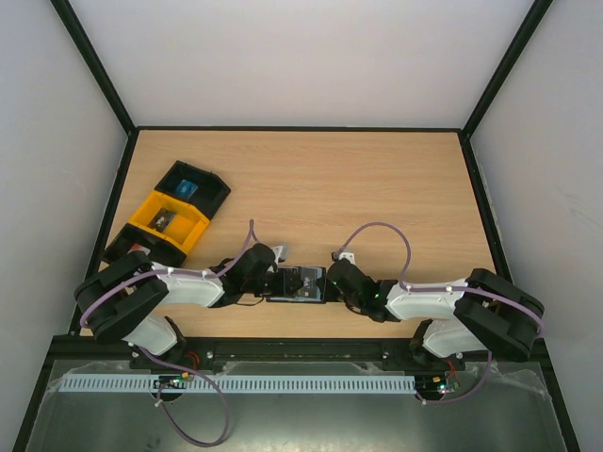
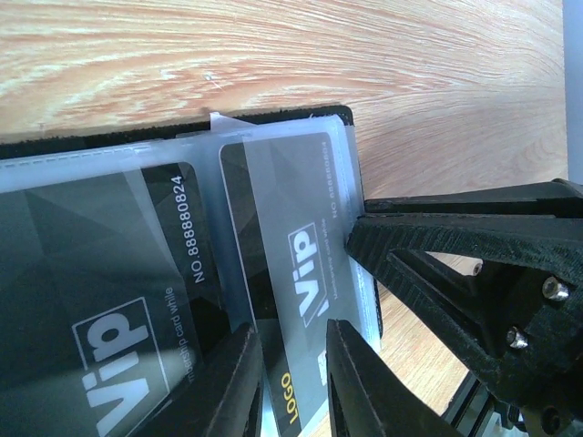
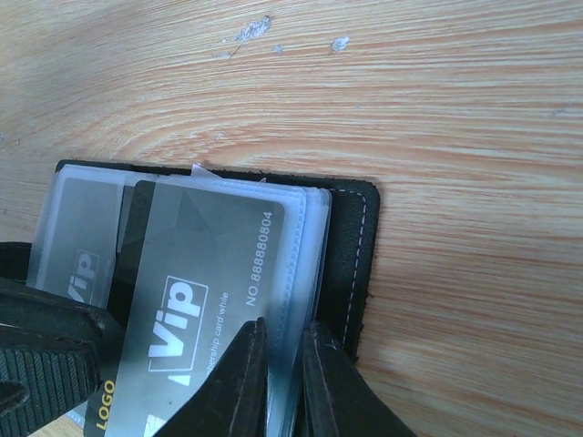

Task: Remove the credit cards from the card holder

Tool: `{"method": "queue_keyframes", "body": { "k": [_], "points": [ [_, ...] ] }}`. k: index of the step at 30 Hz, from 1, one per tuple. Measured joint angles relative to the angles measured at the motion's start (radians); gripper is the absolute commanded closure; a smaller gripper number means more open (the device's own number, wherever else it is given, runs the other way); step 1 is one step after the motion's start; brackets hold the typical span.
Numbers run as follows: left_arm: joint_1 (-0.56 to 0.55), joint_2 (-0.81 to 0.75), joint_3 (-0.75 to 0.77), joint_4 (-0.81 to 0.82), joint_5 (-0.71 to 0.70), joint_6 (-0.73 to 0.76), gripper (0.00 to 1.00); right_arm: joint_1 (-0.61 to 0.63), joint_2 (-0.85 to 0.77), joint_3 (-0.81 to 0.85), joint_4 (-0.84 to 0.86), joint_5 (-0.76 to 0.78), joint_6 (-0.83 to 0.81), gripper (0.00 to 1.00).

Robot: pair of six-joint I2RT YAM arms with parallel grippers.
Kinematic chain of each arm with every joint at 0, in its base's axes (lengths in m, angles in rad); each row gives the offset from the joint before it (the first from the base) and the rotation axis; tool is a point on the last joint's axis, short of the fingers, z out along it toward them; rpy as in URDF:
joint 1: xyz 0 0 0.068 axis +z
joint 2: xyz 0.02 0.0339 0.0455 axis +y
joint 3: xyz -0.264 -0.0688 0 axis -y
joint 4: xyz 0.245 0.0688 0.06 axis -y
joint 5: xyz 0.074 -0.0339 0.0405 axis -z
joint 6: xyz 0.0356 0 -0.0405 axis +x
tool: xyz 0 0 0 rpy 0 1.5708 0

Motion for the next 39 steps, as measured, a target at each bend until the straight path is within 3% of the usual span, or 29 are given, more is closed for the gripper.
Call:
{"method": "queue_keyframes", "body": {
  "k": [11,33,39],
  "points": [
    [0.000,0.011,-0.003,0.029,0.014,-0.023,0.80,0.000,-0.003,-0.019,0.032,0.000,0.006,0.88],
    [0.000,0.011,-0.054,0.208,0.032,-0.108,0.97,0.000,-0.013,-0.043,0.064,0.006,0.034,0.89],
    [0.000,0.013,-0.054,0.211,0.029,-0.111,0.97,0.000,-0.017,-0.047,0.066,0.008,0.042,0.89]
  ]
}}
